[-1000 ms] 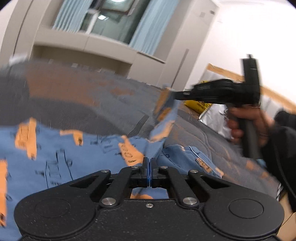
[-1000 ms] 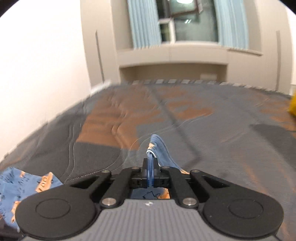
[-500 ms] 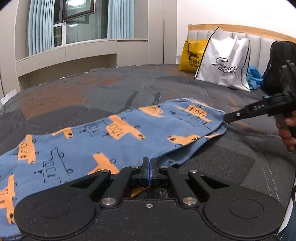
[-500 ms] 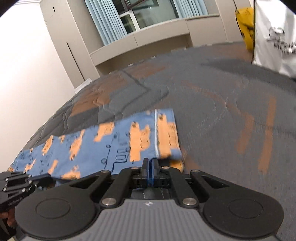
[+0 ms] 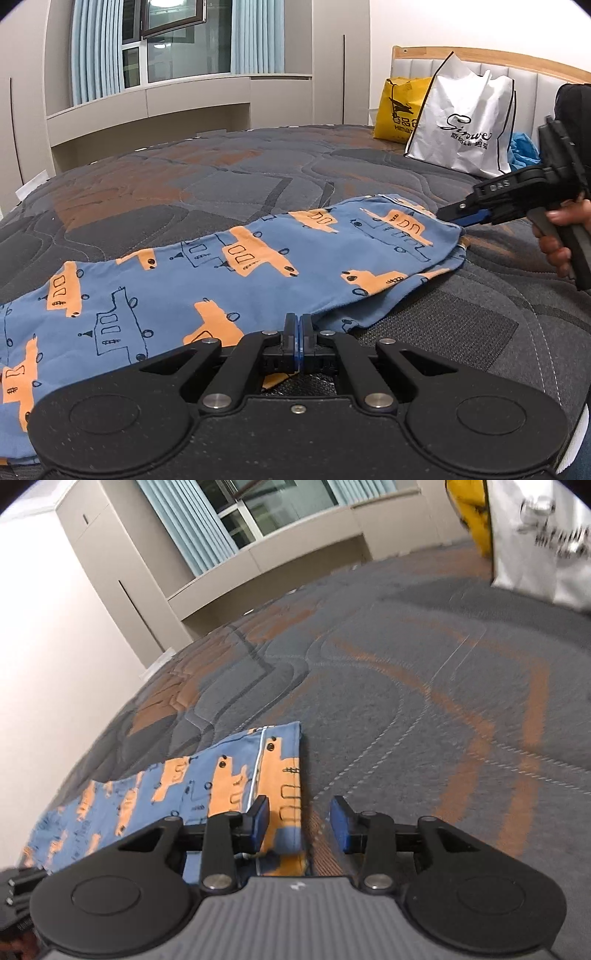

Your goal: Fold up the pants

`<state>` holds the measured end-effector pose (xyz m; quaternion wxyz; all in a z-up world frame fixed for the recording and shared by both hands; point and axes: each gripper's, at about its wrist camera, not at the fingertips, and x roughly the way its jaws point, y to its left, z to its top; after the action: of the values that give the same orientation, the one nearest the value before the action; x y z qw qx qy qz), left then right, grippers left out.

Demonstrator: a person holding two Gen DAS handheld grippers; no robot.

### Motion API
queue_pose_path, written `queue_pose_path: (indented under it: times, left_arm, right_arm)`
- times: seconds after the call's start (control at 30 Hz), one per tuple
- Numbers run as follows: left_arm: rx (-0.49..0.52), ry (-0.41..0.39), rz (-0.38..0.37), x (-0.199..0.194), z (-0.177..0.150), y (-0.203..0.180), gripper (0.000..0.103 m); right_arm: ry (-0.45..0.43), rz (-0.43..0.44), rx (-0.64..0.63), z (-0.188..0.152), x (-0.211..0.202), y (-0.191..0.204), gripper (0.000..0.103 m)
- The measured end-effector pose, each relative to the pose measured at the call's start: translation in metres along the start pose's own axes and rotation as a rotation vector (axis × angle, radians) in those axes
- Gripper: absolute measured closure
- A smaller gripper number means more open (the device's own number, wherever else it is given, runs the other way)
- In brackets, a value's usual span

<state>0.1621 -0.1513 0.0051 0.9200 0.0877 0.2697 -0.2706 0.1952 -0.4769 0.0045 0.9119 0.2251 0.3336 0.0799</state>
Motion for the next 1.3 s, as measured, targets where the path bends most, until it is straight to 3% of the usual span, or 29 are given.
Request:
queue_pose_path:
  times: [0.03,0.07,0.1,0.23,0.4,0.6,0.67,0.73,0.8,0.87,0.97,1.0,1.03,1.07,1.1,1.17,1.23,1.3]
  left_arm:
    - [-0.002,-0.003,0.003,0.000,0.001,0.000,0.103]
    - [-0.004,-0.006,0.006,-0.001,0.001,0.000,0.103]
    - [-0.005,-0.008,0.008,-0.001,0.002,-0.001,0.103]
    - [-0.007,-0.025,0.015,-0.007,0.006,-0.001,0.103]
    - [0.000,-0.053,0.028,-0.021,0.014,-0.001,0.103]
    - [0.024,0.019,0.019,-0.018,0.001,-0.004,0.103]
    - [0.002,0.046,0.001,-0.012,-0.005,-0.003,0.101]
    - [-0.024,0.057,-0.021,-0.010,-0.009,0.001,0.088]
    - [-0.049,0.052,-0.038,-0.011,-0.011,0.003,0.083]
    - [-0.074,0.030,-0.049,-0.015,-0.011,0.004,0.072]
    - [-0.123,-0.007,-0.063,-0.018,-0.011,0.005,0.054]
    - [-0.143,-0.018,-0.057,-0.018,-0.011,0.005,0.050]
    - [-0.165,-0.028,-0.036,-0.018,-0.010,0.006,0.040]
    - [-0.176,-0.036,-0.005,-0.017,-0.009,0.006,0.033]
    - [-0.183,-0.043,0.037,-0.017,-0.008,0.007,0.033]
    - [-0.209,-0.046,0.072,-0.018,-0.009,0.010,0.033]
    - [-0.256,-0.059,0.070,-0.022,-0.010,0.017,0.033]
    - [-0.278,-0.069,0.086,-0.027,-0.010,0.022,0.033]
  right_arm:
    - [0.012,0.014,0.017,0.003,0.006,-0.003,0.064]
    - [0.018,0.019,0.025,0.004,0.010,-0.004,0.081]
    - [0.026,0.026,0.018,0.006,0.014,-0.004,0.090]
    - [0.019,0.020,-0.060,0.011,0.016,0.007,0.095]
    - [-0.038,0.033,-0.109,0.017,-0.010,0.014,0.095]
    - [0.051,0.023,-0.159,0.006,-0.003,0.015,0.094]
    - [0.076,0.020,-0.162,0.001,0.005,0.010,0.080]
    - [0.062,0.030,-0.140,0.000,0.003,0.003,0.075]
    - [0.056,0.056,-0.123,0.001,0.000,-0.003,0.070]
    - [0.085,0.093,-0.122,0.002,0.002,-0.008,0.053]
    - [0.113,0.166,-0.097,0.003,0.009,-0.013,0.050]
    - [0.117,0.175,-0.089,0.003,0.012,-0.013,0.051]
    - [0.117,0.177,-0.087,0.003,0.015,-0.012,0.055]
    - [0.116,0.171,-0.096,0.003,0.016,-0.010,0.063]
    - [0.114,0.160,-0.112,0.001,0.018,-0.007,0.066]
    - [0.114,0.166,-0.097,0.000,0.019,-0.006,0.084]
    - [0.118,0.178,-0.067,-0.001,0.016,-0.007,0.090]
    - [0.094,0.132,-0.131,-0.004,0.008,0.003,0.091]
